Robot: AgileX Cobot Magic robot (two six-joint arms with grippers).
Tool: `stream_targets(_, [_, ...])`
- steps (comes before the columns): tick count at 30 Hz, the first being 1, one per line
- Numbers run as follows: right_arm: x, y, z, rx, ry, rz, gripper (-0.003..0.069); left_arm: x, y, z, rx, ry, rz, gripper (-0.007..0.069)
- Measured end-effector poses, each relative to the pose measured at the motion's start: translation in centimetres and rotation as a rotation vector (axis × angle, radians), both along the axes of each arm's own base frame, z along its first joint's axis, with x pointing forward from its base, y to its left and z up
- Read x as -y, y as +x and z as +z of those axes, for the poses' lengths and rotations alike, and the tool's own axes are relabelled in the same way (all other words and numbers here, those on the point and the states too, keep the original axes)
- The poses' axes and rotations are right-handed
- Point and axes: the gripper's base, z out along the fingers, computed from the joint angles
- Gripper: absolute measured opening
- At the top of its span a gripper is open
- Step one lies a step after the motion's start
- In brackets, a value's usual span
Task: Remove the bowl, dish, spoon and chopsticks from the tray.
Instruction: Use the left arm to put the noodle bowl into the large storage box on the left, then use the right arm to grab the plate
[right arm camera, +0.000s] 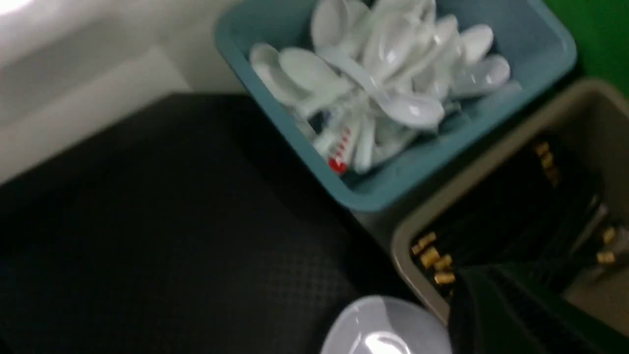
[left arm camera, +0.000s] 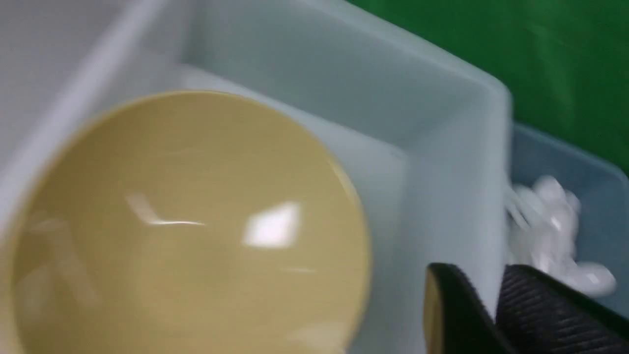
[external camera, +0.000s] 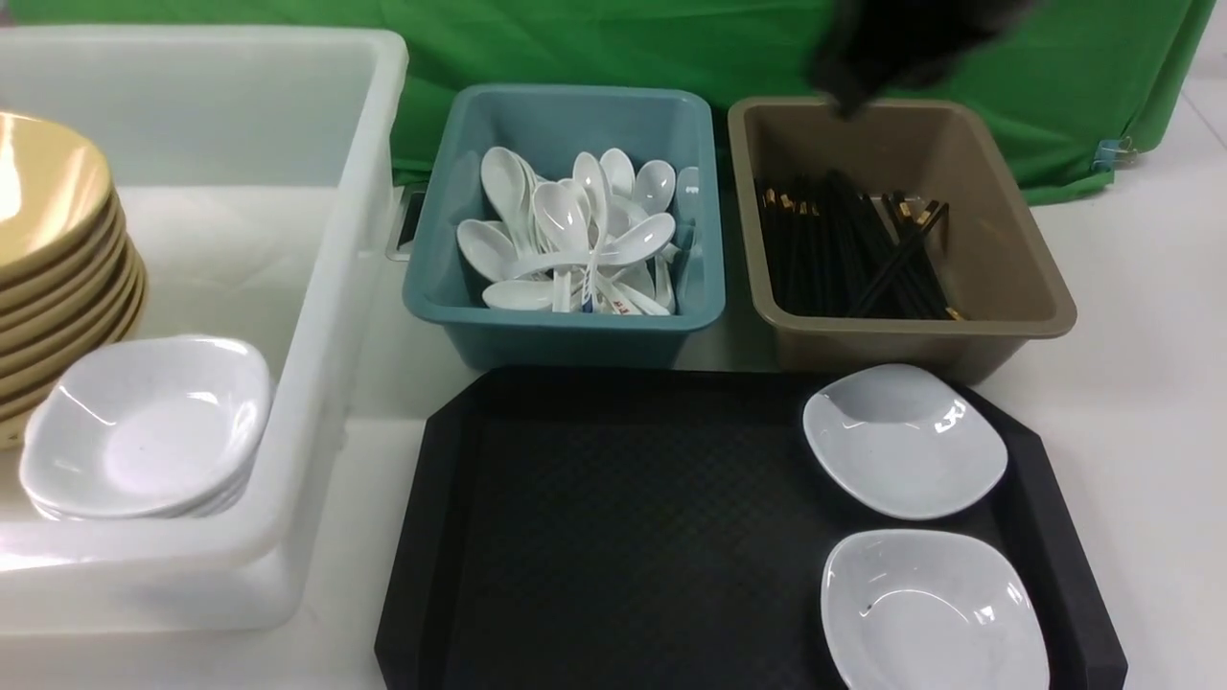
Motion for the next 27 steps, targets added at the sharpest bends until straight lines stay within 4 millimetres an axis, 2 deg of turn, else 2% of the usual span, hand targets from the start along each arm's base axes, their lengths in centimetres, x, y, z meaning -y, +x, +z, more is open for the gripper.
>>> stream_targets(1, [0.6, 0.2, -0.9, -0.033, -0.016, -0.023, 0.0015, 1.4, 0.2, 0.1, -0.003, 0.014, -0.057, 0.0041])
stream_targets(2, [0.9, 0.4, -2.6, -0.087, -0.04, -0.042, 0.0029, 4.5, 0.6, 0.1, -0.016, 0.043, -0.174, 0.0014])
stream_targets(3, [1.0, 0.4, -4.1, -0.132, -0.061, -0.051, 0.005, 6.7, 0.8, -0.1, -0.024, 0.064, -0.251, 0.0006])
stream_targets(4, [1.0, 0.4, -5.4, -0.163, -0.074, -0.052, 0.0072, 7.9, 0.8, -0.3, -0.038, 0.089, -0.292, 0.0])
stream_targets(5, [0.8, 0.6, -7.2, -0.195, -0.086, -0.054, 0.0107, 10.7, 0.8, -1.0, -0.068, 0.128, -0.388, -0.0005])
stream_targets(6, [0.7, 0.7, -9.6, -0.231, -0.1, -0.059, 0.0159, 11.7, 0.7, -1.5, -0.09, 0.15, -0.417, -0.0007])
stream_targets(7, [0.5, 1.0, -10.4, -0.232, -0.097, -0.06, 0.0189, 13.5, 0.6, -2.2, -0.115, 0.168, -0.47, -0.0008])
stream_targets(8, [0.5, 1.0, -11.0, -0.236, -0.099, -0.062, 0.0209, 13.7, 0.5, -2.3, -0.122, 0.178, -0.476, -0.0008])
stream_targets(9, [0.3, 1.4, -13.7, -0.263, -0.109, -0.074, 0.0296, 16.1, 0.2, -3.9, -0.168, 0.207, -0.553, -0.0008])
stream_targets(10, [0.2, 1.5, -14.4, -0.273, -0.112, -0.078, 0.0316, 16.4, 0.2, -4.3, -0.181, 0.214, -0.561, -0.0008])
stream_targets(11, [0.0, 1.9, -16.6, -0.308, -0.129, -0.089, 0.0385, 18.5, -0.1, -5.7, -0.182, 0.239, -0.629, -0.0008])
stream_targets(14, [-0.4, 2.7, -19.9, -0.357, -0.147, -0.112, 0.0489, 21.9, -0.5, -8.3, -0.132, 0.259, -0.744, -0.0007])
stream_targets(15, [-0.5, 2.8, -20.1, -0.358, -0.148, -0.113, 0.0489, 22.1, -0.6, -8.5, -0.137, 0.258, -0.751, -0.0007])
stream_targets(18, [-1.0, 3.7, -22.5, -0.367, -0.148, -0.146, 0.0514, 24.0, -0.9, -10.2, -0.08, 0.232, -0.786, -0.0006])
stream_targets(23, [-0.8, 4.8, -24.5, -0.339, -0.185, -0.238, 0.0514, 24.2, -0.8, -10.9, -0.073, 0.234, -0.783, -0.0006])
stream_targets(25, [-0.7, 5.0, -25.1, -0.344, -0.195, -0.253, 0.0478, 24.2, -0.8, -11.0, -0.073, 0.238, -0.783, -0.0006])
stream_targets(27, [-0.8, 5.0, -25.4, -0.35, -0.197, -0.258, 0.0395, 24.2, -0.8, -11.0, -0.071, 0.238, -0.782, -0.0006])
